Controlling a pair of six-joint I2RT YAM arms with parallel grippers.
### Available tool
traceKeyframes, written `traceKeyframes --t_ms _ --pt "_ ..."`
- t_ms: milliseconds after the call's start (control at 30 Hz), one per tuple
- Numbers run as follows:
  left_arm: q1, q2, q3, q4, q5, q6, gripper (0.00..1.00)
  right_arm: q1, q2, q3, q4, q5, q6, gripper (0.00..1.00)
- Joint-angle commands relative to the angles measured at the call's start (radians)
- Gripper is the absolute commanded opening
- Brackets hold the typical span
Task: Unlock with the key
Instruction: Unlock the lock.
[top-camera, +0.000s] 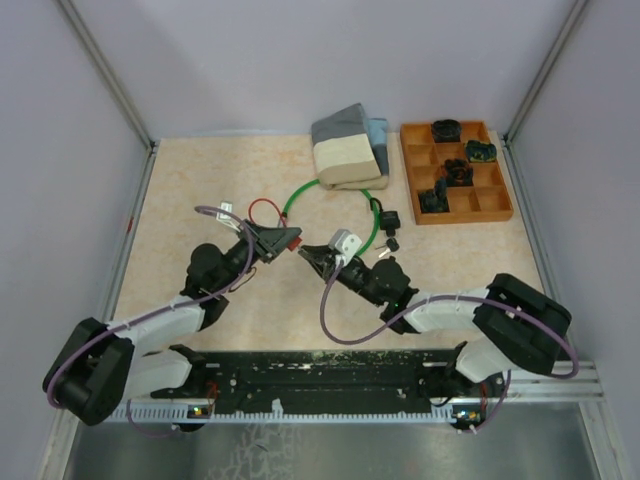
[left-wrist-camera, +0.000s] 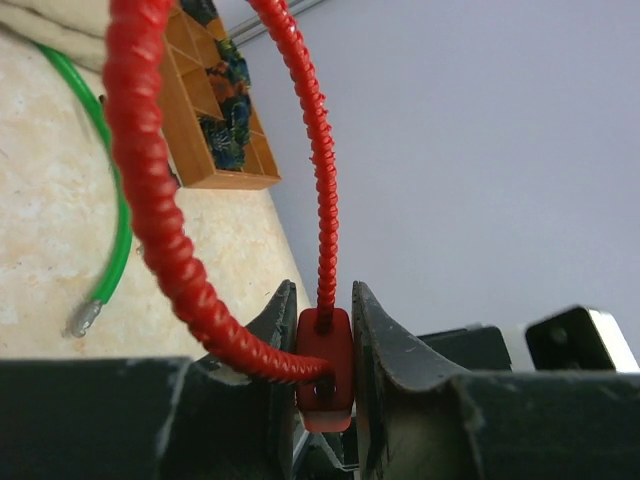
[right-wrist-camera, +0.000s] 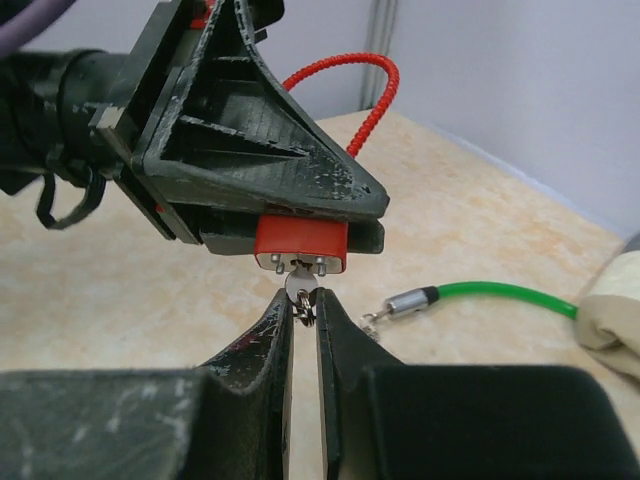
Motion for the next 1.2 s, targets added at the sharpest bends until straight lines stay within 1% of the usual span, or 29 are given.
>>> traceKeyframes --t_ms 0,133,200,300,400,567,733,833,900,1000,1033,1067,1167 --pt "-0.025 -0.022 -0.05 0.179 0.072 0.002 0.04 -0.07 -0.056 0.028 0.131 -0.063 0.253 0.0" --pt "-0.025 -0.017 -0.074 0.251 0.086 0.004 0.12 -0.077 -0.068 0.039 0.122 -0.117 0.3 0.0" --pt "-0.026 -0.005 -0.08 0.297 0.098 0.004 0.15 -0.083 -0.066 0.049 0.111 -0.133 0.333 0.0" --pt "-0.026 0.014 -0.09 0.361 0.112 0.004 0.18 -0.099 -0.059 0.062 0.105 -0.158 0.403 0.0" --pt "-0.026 0.028 -0.107 0.435 0.116 0.003 0.25 -0.121 -0.049 0.067 0.105 -0.191 0.471 0.0" --pt "-0.026 0.022 -0.108 0.443 0.118 0.027 0.28 -0.148 -0.042 0.061 0.106 -0.221 0.539 0.0" --pt "-0.026 0.022 -0.106 0.466 0.139 0.067 0.29 -0.191 -0.025 0.079 0.09 -0.285 0.663 0.0" --pt "-0.026 0.015 -0.108 0.461 0.139 0.101 0.29 -0.226 -0.009 0.079 0.112 -0.341 0.75 0.0" --pt "-0.026 0.01 -0.11 0.46 0.133 0.121 0.28 -0.245 -0.001 0.08 0.134 -0.376 0.8 0.0" --pt "-0.026 0.008 -0.111 0.458 0.123 0.141 0.24 -0.259 0.005 0.087 0.144 -0.434 0.832 0.0" --pt "-0.026 0.006 -0.111 0.458 0.118 0.145 0.22 -0.262 0.005 0.09 0.139 -0.449 0.84 0.0" --pt "-0.026 0.004 -0.112 0.457 0.111 0.146 0.19 -0.267 0.005 0.094 0.134 -0.477 0.846 0.05" --pt "-0.025 -0.004 -0.112 0.443 0.09 0.152 0.13 -0.278 0.0 0.097 0.127 -0.534 0.847 0.23"
